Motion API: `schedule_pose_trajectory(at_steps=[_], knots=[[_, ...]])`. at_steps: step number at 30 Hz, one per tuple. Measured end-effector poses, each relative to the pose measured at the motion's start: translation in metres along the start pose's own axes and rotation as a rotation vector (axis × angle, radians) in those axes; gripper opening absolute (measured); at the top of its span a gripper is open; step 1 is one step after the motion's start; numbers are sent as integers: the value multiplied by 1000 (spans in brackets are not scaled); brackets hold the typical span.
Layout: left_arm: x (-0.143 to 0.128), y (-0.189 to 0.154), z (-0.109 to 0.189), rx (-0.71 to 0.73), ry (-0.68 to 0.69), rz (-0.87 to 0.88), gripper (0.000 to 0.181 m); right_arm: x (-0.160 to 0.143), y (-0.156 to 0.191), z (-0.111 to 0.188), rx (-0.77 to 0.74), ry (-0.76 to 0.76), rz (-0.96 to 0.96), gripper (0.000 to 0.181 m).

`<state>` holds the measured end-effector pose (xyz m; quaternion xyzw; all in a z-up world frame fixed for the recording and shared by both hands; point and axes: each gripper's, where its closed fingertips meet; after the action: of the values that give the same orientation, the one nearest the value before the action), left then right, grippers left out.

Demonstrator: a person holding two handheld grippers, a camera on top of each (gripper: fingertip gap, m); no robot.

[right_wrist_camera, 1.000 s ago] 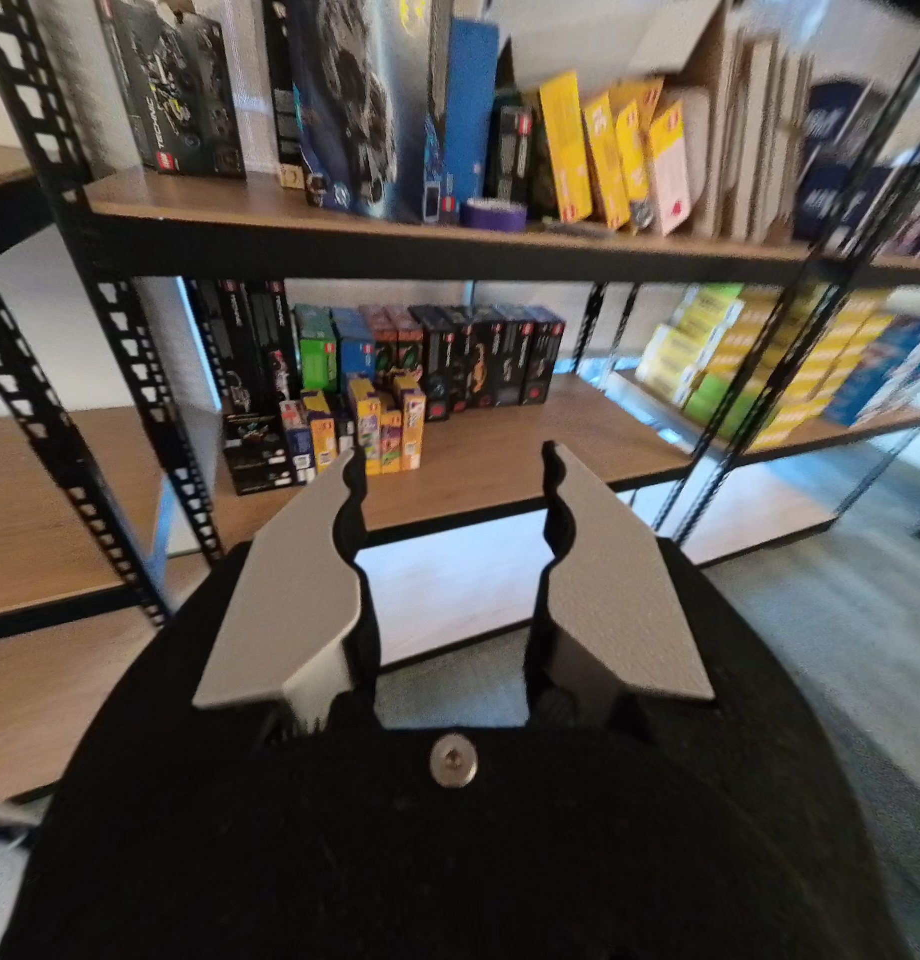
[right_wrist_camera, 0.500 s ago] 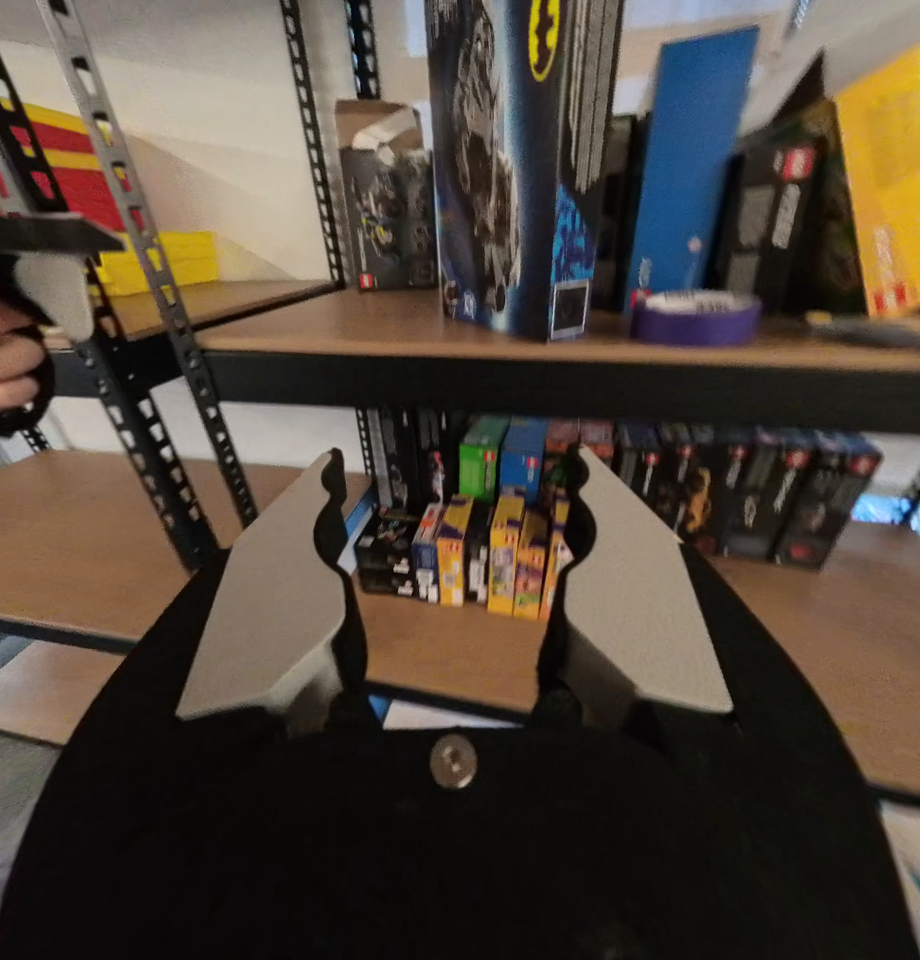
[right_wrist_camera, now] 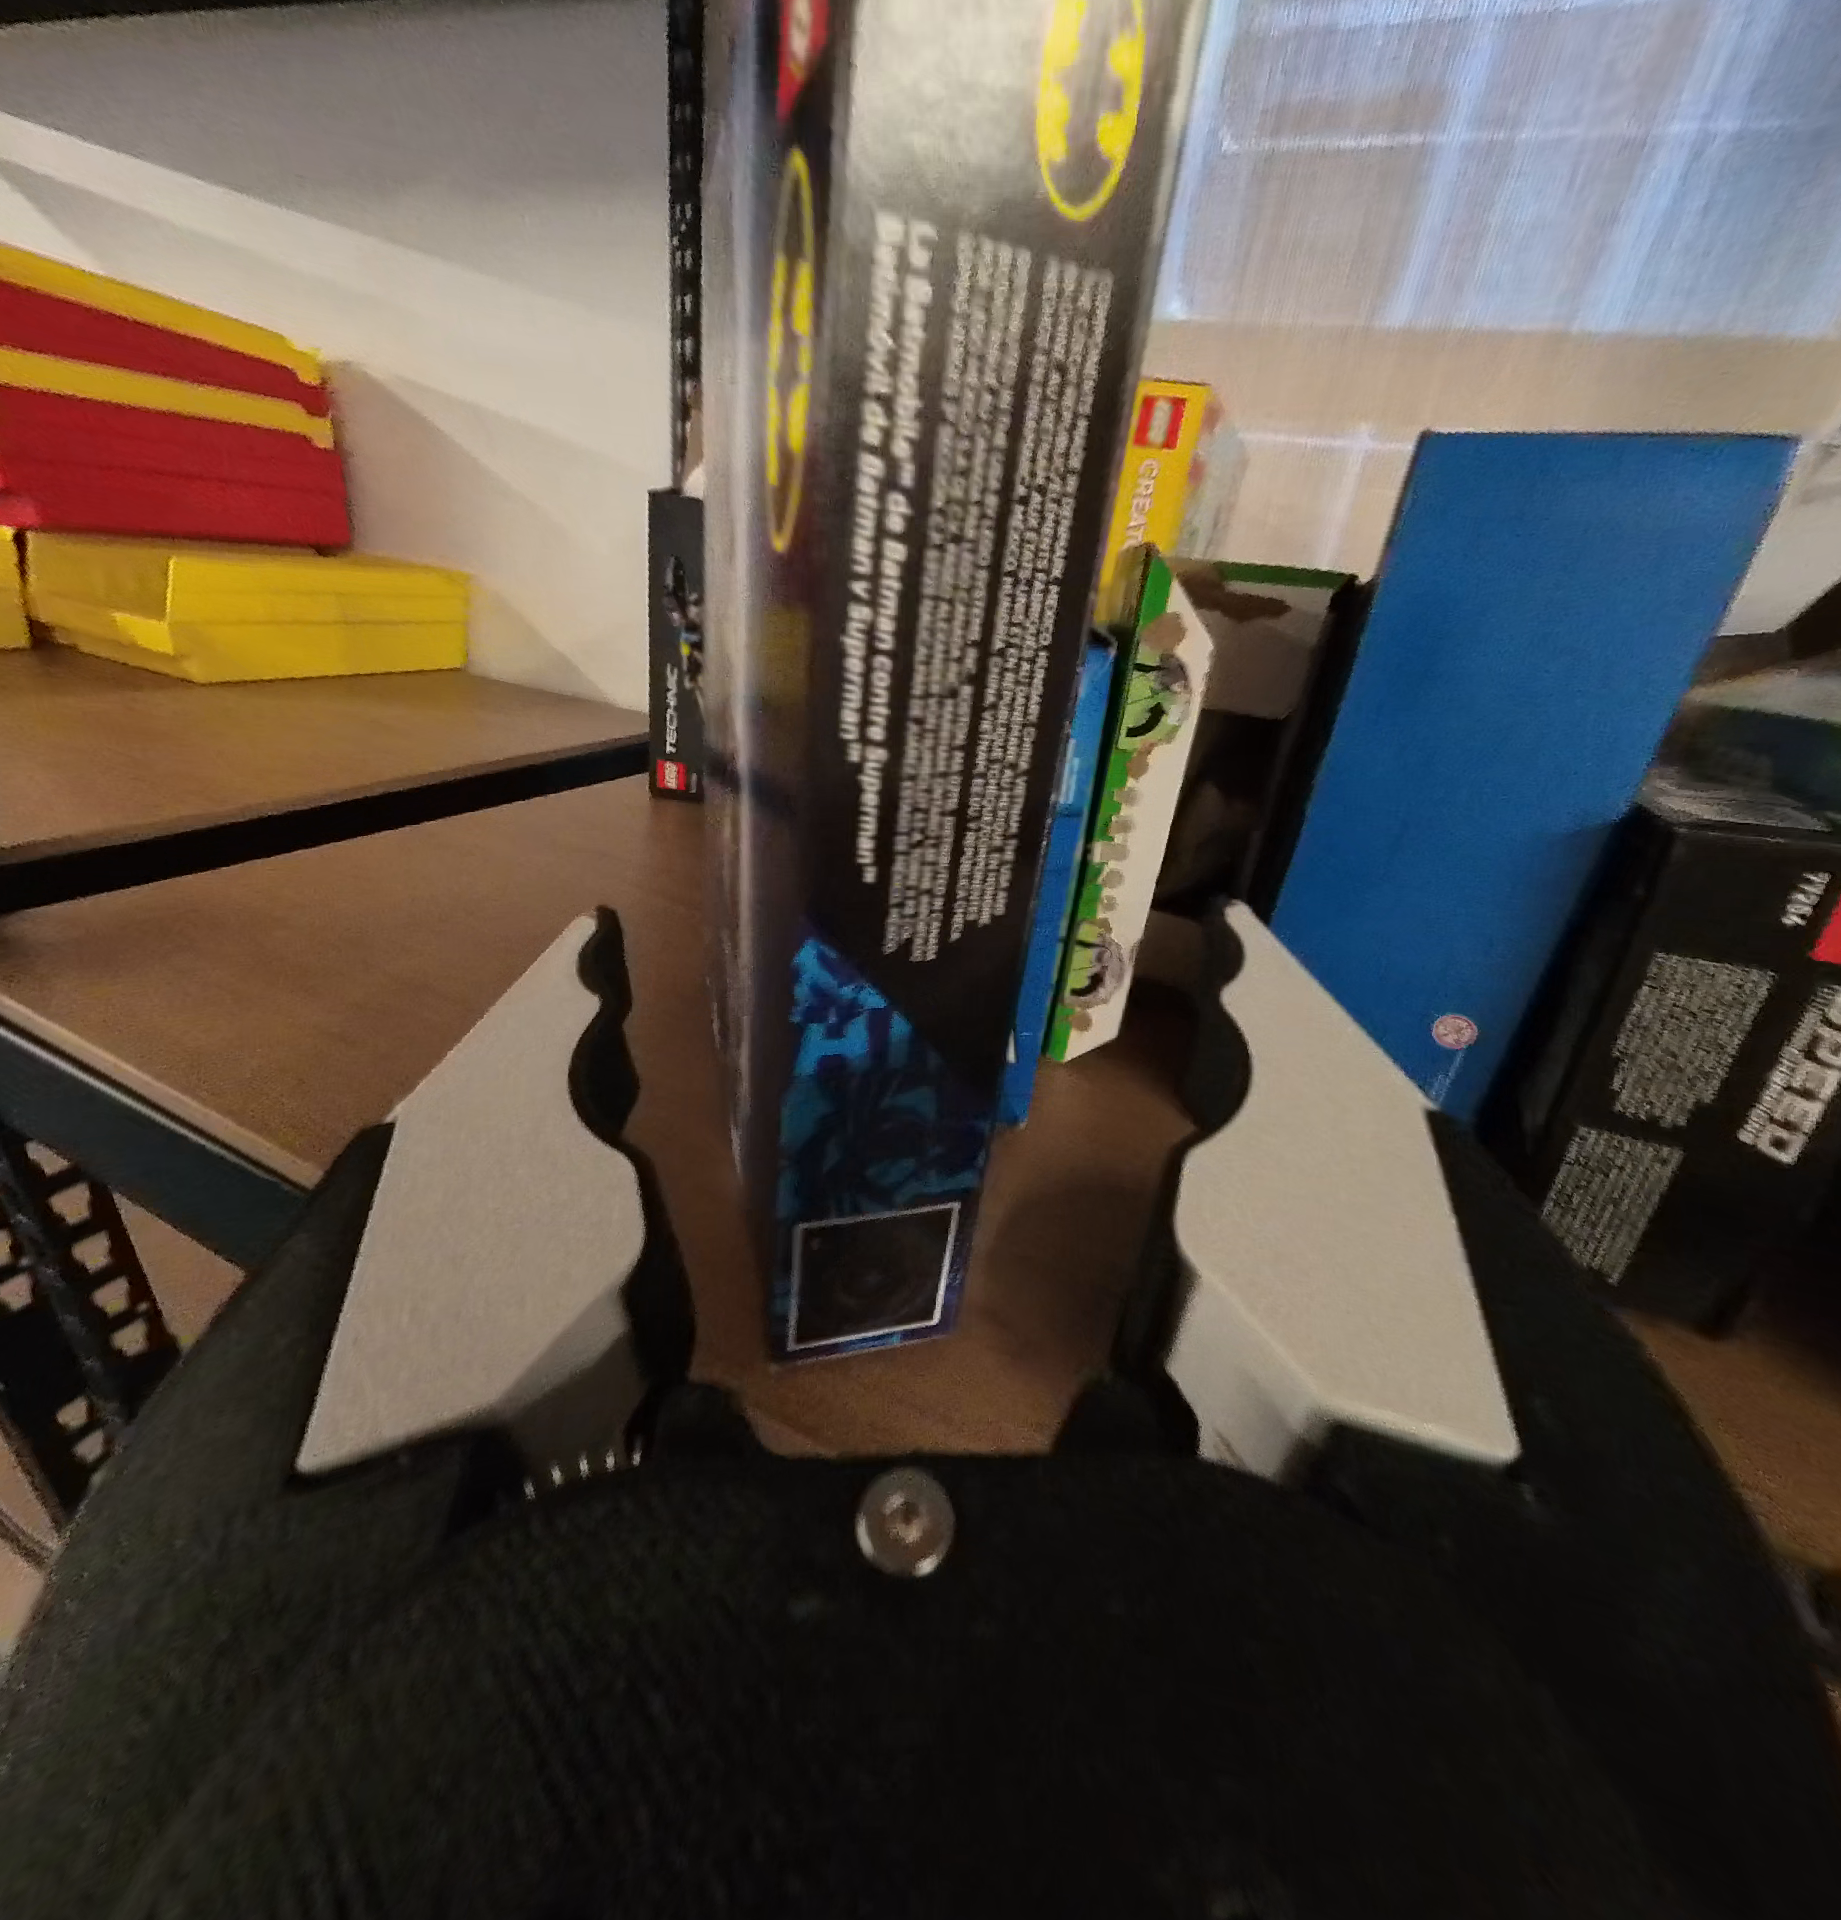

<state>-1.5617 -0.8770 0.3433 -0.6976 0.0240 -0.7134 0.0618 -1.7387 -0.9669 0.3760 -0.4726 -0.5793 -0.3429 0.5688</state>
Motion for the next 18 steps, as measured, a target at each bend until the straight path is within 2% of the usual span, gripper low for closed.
schedule_pose_trajectory(at_steps=[3, 4, 5, 6, 11, 16, 18], knots=[[6, 6, -17, 82, -43, 55, 52, -18, -12, -14, 58, 111, -42, 103], [9, 5, -22, 111, -70, 66, 51, -22, -7, -16, 117, 138, -68, 86], [11, 6, -26, 148, -94, 69, 51, -23, 2, -18, 192, 156, -96, 62], [11, 7, -30, 190, -110, 66, 50, -24, 7, -19, 225, 164, -137, 53], [6, 9, -45, 355, -139, 96, 48, -22, 17, -19, 200, 162, -118, 53], [20, 6, -45, 508, -192, 63, 46, -19, 36, -27, 196, 124, -211, 53], [29, 8, -46, 558, -193, 37, 50, -16, 44, -30, 213, 112, -236, 54]])
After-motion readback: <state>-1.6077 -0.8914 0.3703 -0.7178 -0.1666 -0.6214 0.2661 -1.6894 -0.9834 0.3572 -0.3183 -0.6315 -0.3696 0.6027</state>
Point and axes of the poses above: each gripper's, where its closed fingertips meet, z back along the fingers, x out of its top, y = z × x across the jaws, and after that the axes turned 7 degrees about x, right-handed
